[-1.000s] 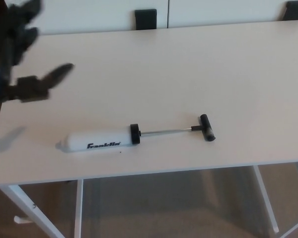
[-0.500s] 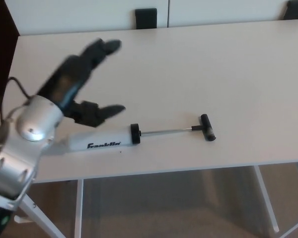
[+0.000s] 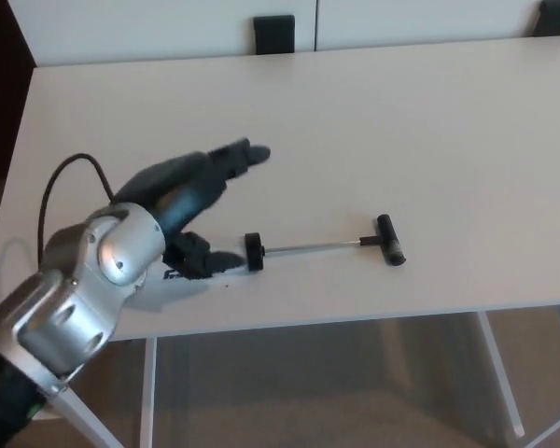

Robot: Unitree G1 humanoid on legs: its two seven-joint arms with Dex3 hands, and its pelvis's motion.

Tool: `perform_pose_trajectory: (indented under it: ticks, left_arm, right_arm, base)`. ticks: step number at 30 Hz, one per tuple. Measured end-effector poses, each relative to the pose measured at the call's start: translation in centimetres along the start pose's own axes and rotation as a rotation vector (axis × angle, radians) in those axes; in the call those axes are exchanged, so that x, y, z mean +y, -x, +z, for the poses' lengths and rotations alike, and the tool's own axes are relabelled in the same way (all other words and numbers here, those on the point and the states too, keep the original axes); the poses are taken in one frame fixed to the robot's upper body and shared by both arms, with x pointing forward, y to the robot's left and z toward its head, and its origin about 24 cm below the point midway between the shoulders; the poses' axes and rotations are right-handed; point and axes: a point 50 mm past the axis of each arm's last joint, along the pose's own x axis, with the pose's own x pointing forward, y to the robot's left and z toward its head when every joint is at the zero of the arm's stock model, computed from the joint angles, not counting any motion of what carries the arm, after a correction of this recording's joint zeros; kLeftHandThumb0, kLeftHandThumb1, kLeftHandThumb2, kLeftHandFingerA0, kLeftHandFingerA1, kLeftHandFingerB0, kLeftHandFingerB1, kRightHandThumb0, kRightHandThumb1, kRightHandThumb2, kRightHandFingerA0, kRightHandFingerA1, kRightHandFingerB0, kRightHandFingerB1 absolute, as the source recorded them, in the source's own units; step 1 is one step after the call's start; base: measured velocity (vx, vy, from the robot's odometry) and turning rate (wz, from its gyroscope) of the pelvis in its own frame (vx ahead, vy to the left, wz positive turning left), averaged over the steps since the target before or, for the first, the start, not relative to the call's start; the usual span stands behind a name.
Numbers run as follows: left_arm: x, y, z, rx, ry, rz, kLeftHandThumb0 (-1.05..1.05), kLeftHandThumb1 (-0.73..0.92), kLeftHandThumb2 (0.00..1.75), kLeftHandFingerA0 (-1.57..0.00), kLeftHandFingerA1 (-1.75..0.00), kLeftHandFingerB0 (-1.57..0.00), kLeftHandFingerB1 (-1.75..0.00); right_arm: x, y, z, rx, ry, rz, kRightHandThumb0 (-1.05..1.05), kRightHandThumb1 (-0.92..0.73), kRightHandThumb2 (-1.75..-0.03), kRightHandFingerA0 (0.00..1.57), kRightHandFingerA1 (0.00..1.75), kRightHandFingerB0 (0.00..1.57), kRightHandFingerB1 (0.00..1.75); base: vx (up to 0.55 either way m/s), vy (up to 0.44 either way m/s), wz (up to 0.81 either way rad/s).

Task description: The robot walks towards a desk on which an air pump is kept in the middle. It lifts it up and holds it with its left hand and uses its right hand to compress it by pushing its handle inwards.

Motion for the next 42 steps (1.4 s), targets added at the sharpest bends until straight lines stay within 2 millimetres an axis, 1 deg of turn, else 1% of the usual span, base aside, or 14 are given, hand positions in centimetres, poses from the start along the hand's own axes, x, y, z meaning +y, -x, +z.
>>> perform_pose_trajectory:
  ticks: [17,20,23,27,28,29,30,33,34,38,39,40,41,42]
  left_arm:
    - [-1.0,0.7,-2.6,0.105,-0.389,-0.132,-0.35,0.45,0.63,-0.07,-0.23,-0.06,-0.22]
    - [-1.3,0.9,-2.9,0.113,-0.442,-0.152,-0.31,0.46,0.57,-0.06,-0.25,-0.07,-0.23]
    - [-1.5,1.0,-3.1,0.117,-0.476,-0.165,-0.40,0.47,0.60,-0.09,-0.31,-0.07,-0.23]
    - [-1.7,1.1,-3.4,0.125,-0.539,-0.183,-0.38,0.50,0.55,-0.13,-0.32,-0.07,-0.26]
    - [-1.9,1.1,-3.5,0.126,-0.562,-0.192,-0.27,0.43,0.92,-0.01,-0.50,0.00,-0.49]
    - [-2.0,1.1,-3.6,0.127,-0.575,-0.199,-0.27,0.43,0.92,-0.01,-0.50,0.00,-0.49]
    - [-2.1,1.1,-3.7,0.128,-0.583,-0.203,-0.40,0.51,0.58,-0.20,-0.34,-0.08,-0.22]
    - [-2.6,0.9,-4.1,0.139,-0.635,-0.226,-0.40,0.51,0.58,-0.20,-0.34,-0.08,-0.22]
    - [-2.7,0.8,-4.2,0.140,-0.649,-0.229,-0.42,0.52,0.58,-0.23,-0.35,-0.09,-0.22]
    - [-2.7,-0.1,-3.9,0.141,-0.702,-0.218,-0.43,0.54,0.60,-0.27,-0.36,-0.09,-0.23]
    - [-2.7,-0.1,-3.9,0.141,-0.702,-0.218,-0.45,0.62,0.60,-0.43,-0.39,-0.11,-0.26]
    - [-2.8,-0.4,-3.8,0.138,-0.718,-0.214,-0.45,0.62,0.60,-0.43,-0.39,-0.11,-0.26]
    - [-2.8,-0.5,-3.7,0.138,-0.725,-0.212,-0.33,0.55,0.98,-0.60,-0.67,-0.02,-0.43]
    - [-2.9,-1.0,-3.5,0.133,-0.736,-0.206,-0.33,0.55,0.98,-0.60,-0.67,-0.02,-0.43]
  right_arm:
    - [0.1,0.0,0.7,-0.025,0.016,0.009,-0.31,-0.72,-0.61,0.65,0.45,0.50,0.40]
    - [0.1,0.0,0.8,-0.029,0.019,0.012,-0.31,-0.72,-0.62,0.64,0.45,0.49,0.40]
    - [0.2,0.0,1.0,-0.035,0.022,0.015,-0.33,-0.72,-0.62,0.64,0.44,0.50,0.39]
    - [0.3,-0.1,1.1,-0.040,0.025,0.018,-0.33,-0.70,-0.61,0.64,0.44,0.50,0.39]
    - [0.3,-0.1,1.1,-0.040,0.027,0.019,-0.32,-0.71,-0.61,0.65,0.44,0.49,0.39]
    - [0.3,-0.1,1.1,-0.040,0.028,0.020,-0.32,-0.71,-0.61,0.65,0.44,0.49,0.39]
    - [0.3,-0.1,1.1,-0.040,0.028,0.020,-0.40,-0.61,-0.81,0.61,0.56,0.48,0.51]
    - [0.3,-0.1,1.2,-0.039,0.033,0.021,-0.40,-0.61,-0.81,0.61,0.56,0.48,0.51]
    - [0.3,-0.1,1.2,-0.039,0.033,0.021,-0.32,-0.71,-0.61,0.66,0.45,0.51,0.40]
    - [0.4,-0.1,1.2,-0.041,0.035,0.021,-0.33,-0.71,-0.61,0.65,0.45,0.50,0.40]
    - [0.4,-0.1,1.2,-0.041,0.035,0.021,-0.39,-0.62,-0.82,0.61,0.56,0.48,0.51]
    - [0.4,-0.1,1.3,-0.043,0.037,0.021,-0.39,-0.62,-0.82,0.61,0.56,0.48,0.51]
    - [0.4,-0.1,1.3,-0.044,0.038,0.021,-0.31,-0.72,-0.61,0.67,0.45,0.53,0.40]
    - [0.4,-0.1,1.4,-0.048,0.040,0.022,-0.31,-0.72,-0.61,0.67,0.45,0.53,0.40]
  base:
    - [0.00,0.000,0.00]
    - [0.00,0.000,0.00]
    - [0.00,0.000,0.00]
    - [0.00,0.000,0.00]
    - [0.00,0.000,0.00]
    - [0.00,0.000,0.00]
    - [0.00,0.000,0.00]
    - [0.00,0.000,0.00]
    - [0.00,0.000,0.00]
    - [0.00,0.000,0.00]
    - [0.00,0.000,0.00]
    - [0.00,0.000,0.00]
    - [0.00,0.000,0.00]
    - [0.00,0.000,0.00]
